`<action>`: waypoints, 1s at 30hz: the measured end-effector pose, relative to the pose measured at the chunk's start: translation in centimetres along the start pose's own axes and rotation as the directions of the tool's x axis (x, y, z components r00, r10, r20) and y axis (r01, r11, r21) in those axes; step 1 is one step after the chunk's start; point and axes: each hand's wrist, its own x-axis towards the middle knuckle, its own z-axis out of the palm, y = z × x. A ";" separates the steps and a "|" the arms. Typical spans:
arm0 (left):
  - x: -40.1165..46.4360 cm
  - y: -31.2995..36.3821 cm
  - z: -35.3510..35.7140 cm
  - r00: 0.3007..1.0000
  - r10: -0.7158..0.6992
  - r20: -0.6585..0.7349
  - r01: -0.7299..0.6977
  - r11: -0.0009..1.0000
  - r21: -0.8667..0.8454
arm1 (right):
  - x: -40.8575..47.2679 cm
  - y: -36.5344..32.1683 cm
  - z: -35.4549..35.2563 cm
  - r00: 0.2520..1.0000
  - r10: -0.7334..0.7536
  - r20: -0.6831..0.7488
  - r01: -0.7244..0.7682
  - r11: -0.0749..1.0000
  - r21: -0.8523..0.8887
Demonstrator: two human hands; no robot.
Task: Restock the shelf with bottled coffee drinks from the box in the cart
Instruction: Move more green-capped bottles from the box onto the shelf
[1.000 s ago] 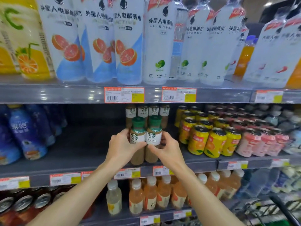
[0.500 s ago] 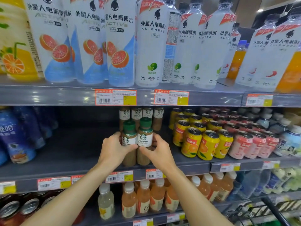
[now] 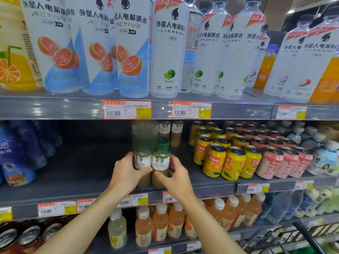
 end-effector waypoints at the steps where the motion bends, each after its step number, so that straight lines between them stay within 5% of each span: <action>1: 0.0 -0.1 0.1 1.000 -0.006 0.003 0.006 1.000 -0.004 | -0.3 0.2 0.3 1.000 0.005 -0.022 -0.005 1.000 -0.008; 6: -0.4 -0.1 0.7 0.999 -0.034 -0.012 0.034 0.998 -0.043 | -1.3 0.6 2.1 0.983 0.017 -0.185 -0.033 0.996 -0.083; 30: -0.2 0.1 1.0 0.997 -0.068 0.028 0.063 0.988 0.139 | 4.4 4.1 -3.6 0.911 0.139 -0.388 -0.211 0.966 -0.150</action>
